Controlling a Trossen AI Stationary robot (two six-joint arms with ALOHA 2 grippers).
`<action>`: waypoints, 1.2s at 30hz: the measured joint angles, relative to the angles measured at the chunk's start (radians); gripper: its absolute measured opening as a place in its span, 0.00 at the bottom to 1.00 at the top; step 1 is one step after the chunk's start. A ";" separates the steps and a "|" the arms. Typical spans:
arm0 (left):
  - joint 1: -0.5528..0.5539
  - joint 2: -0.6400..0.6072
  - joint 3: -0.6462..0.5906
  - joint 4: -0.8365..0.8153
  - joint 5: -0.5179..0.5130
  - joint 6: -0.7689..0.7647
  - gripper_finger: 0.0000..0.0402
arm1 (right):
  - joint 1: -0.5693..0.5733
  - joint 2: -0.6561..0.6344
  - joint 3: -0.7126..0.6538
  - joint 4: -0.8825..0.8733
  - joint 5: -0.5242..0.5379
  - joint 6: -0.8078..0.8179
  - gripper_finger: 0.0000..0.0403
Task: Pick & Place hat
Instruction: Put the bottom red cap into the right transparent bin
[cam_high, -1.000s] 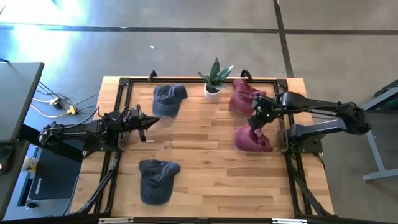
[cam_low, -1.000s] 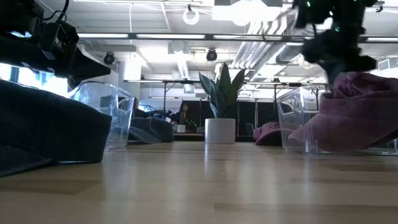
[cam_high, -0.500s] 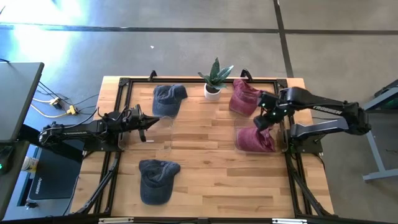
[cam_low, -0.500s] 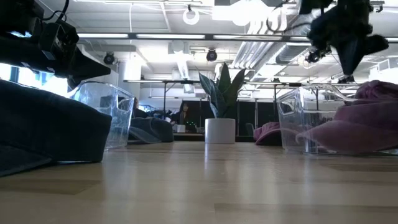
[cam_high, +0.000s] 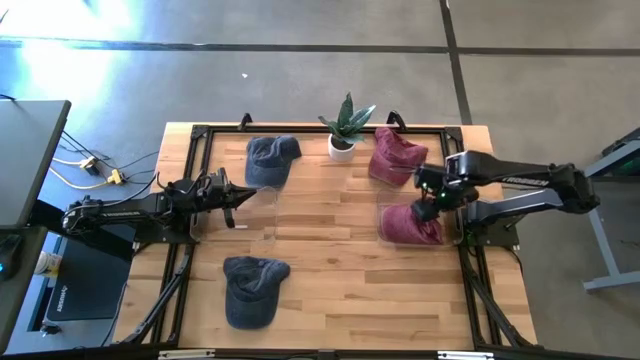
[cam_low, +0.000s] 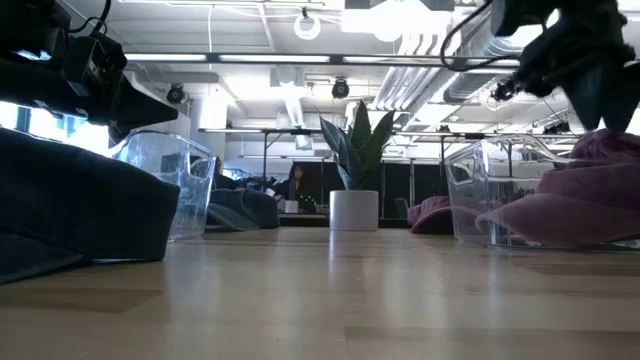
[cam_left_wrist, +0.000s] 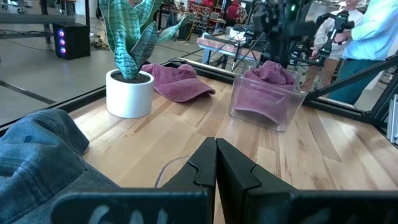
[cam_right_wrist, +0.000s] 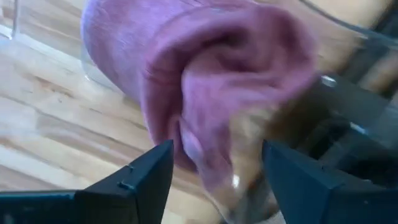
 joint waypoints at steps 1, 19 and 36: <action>0.000 0.000 0.000 0.000 0.000 0.000 0.00 | 0.005 0.000 -0.026 0.040 -0.004 0.007 0.58; 0.000 0.000 0.000 0.000 0.000 0.000 0.00 | -0.006 -0.172 0.076 0.291 -0.048 0.016 0.07; 0.000 0.000 0.000 0.000 0.000 0.000 0.00 | -0.012 -0.474 -0.274 0.354 0.029 0.177 0.06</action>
